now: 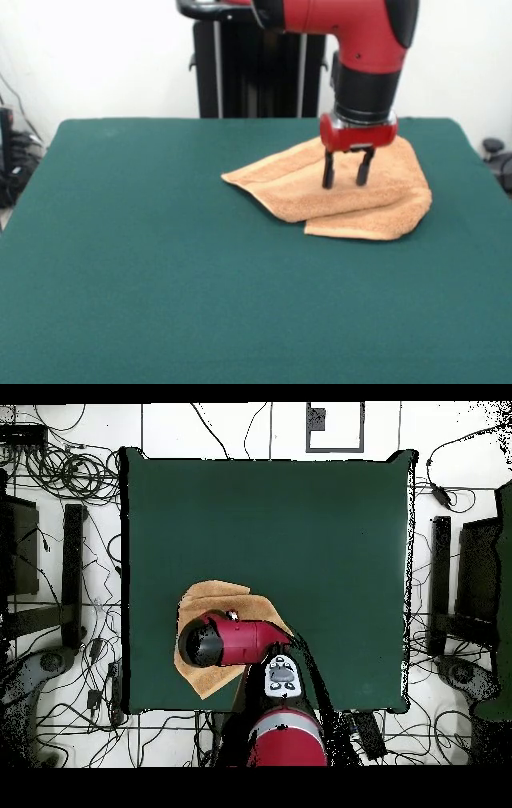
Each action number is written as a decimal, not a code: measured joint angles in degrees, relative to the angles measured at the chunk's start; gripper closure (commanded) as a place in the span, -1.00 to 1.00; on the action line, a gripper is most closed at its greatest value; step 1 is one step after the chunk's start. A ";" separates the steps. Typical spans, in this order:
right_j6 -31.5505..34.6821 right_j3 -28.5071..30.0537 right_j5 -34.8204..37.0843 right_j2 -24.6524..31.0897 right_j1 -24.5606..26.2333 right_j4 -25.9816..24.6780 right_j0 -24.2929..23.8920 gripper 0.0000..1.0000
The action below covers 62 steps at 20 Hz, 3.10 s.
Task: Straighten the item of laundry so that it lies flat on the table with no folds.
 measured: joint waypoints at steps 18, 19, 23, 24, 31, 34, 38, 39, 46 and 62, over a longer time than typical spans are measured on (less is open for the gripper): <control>0.00 -2.96 0.01 2.64 0.78 -0.01 -3.61 -1.00; 0.00 -3.24 0.07 3.12 0.50 -0.02 -3.99 -1.00; 0.00 -3.70 1.12 3.24 -0.26 -0.04 -4.13 -1.00; 0.00 -3.86 1.73 3.24 -0.65 -0.04 -4.11 -1.00; 0.00 -5.77 6.61 3.23 -3.50 0.11 -3.96 -1.00; 0.00 -6.50 7.99 3.23 -4.49 0.27 -3.84 -1.00; 0.00 -7.49 8.79 3.23 -5.60 0.48 -3.80 -1.00; 0.00 -7.61 8.79 3.23 -5.68 0.48 -3.80 -1.00; 0.00 -8.83 8.80 3.23 -5.82 0.51 -3.80 -1.00; 0.00 -10.59 8.79 3.24 -1.22 0.60 -2.25 -1.00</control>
